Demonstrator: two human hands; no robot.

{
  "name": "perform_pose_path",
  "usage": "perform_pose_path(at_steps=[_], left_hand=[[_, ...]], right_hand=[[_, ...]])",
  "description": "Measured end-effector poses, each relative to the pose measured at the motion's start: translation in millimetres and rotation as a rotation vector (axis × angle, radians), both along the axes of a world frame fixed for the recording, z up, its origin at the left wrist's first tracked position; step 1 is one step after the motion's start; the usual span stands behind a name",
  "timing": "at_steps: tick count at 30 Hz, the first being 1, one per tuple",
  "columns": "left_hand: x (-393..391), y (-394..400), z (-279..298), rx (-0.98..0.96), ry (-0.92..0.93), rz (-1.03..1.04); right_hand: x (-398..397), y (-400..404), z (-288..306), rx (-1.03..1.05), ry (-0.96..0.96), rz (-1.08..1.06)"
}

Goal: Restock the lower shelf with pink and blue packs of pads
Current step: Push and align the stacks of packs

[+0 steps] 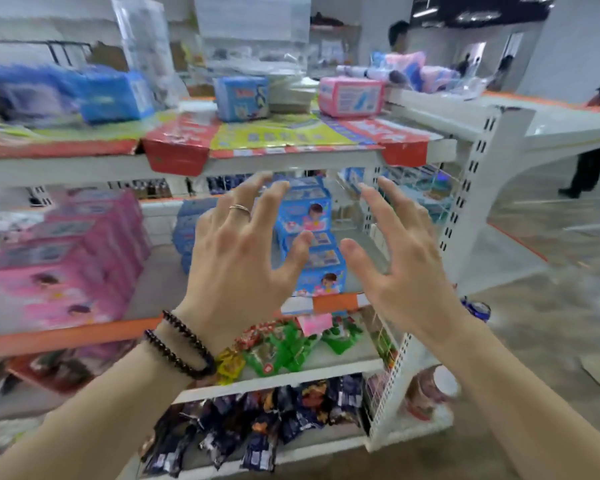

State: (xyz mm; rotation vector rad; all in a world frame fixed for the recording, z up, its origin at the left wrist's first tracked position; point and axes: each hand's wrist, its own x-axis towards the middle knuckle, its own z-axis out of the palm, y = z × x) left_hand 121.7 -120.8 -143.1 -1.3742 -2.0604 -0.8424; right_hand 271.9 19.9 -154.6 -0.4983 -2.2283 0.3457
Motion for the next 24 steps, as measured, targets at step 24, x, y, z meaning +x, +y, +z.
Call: perform_pose_path(at_steps=[24], left_hand=[[-119, -134, 80, 0.079, 0.153, 0.176]], right_hand=[[-137, -96, 88, 0.154, 0.056, 0.102]])
